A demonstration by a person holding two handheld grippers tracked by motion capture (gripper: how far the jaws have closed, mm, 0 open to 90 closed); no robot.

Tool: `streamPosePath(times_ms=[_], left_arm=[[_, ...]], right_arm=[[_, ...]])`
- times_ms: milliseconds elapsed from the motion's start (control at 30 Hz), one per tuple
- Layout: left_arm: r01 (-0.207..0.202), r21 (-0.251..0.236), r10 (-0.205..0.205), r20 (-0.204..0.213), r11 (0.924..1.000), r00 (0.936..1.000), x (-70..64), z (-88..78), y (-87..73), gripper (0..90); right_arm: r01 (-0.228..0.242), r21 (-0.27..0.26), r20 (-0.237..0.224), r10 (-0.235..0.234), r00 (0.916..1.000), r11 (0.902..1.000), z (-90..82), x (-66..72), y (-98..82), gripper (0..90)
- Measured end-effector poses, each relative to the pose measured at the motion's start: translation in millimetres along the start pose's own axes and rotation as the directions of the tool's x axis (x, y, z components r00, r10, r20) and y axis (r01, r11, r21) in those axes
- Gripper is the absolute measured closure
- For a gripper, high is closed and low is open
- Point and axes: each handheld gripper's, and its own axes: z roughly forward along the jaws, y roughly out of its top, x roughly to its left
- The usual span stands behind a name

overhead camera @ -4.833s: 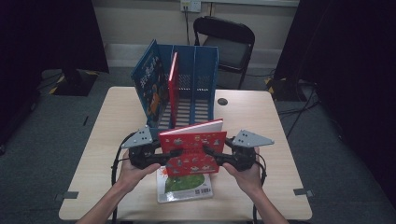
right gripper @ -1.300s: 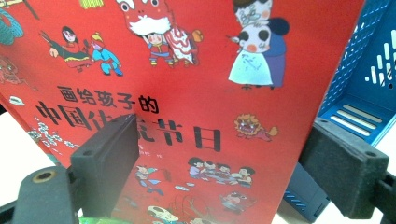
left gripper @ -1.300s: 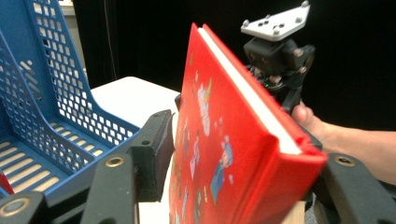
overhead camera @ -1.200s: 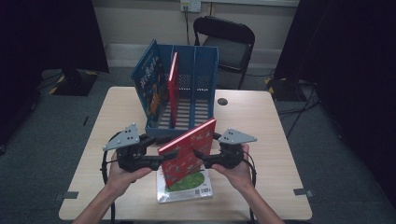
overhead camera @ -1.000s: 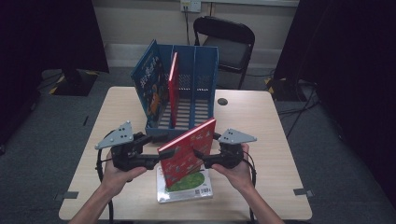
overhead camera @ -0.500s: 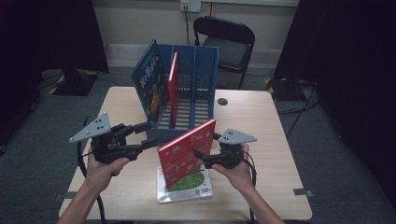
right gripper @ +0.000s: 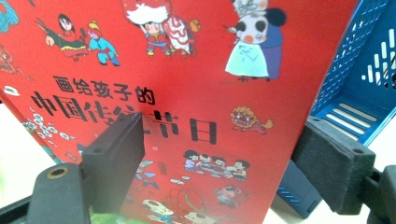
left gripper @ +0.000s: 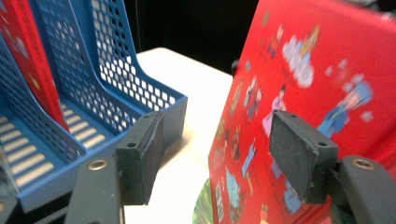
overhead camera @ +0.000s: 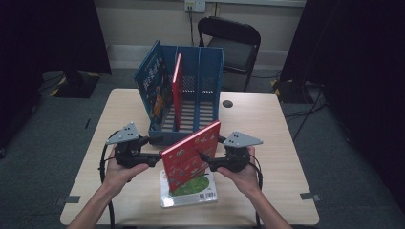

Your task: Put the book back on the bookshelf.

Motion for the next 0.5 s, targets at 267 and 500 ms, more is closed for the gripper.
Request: streamPosePath(times_ms=[267,500], left_arm=[[0.030,0.051,-0.031,0.004,0.9983,0.9995,1.1,15.1,-12.7,35.4],[0.035,0.057,-0.036,0.007,0.9977,0.9993,3.9,15.8,-15.9,36.6]], right_arm=[[-0.009,0.006,-0.011,0.009,0.9999,0.9999,1.3,-1.9,1.5,18.8],[-0.020,0.016,-0.019,0.021,0.9996,0.9997,5.9,-4.3,3.9,18.7]])
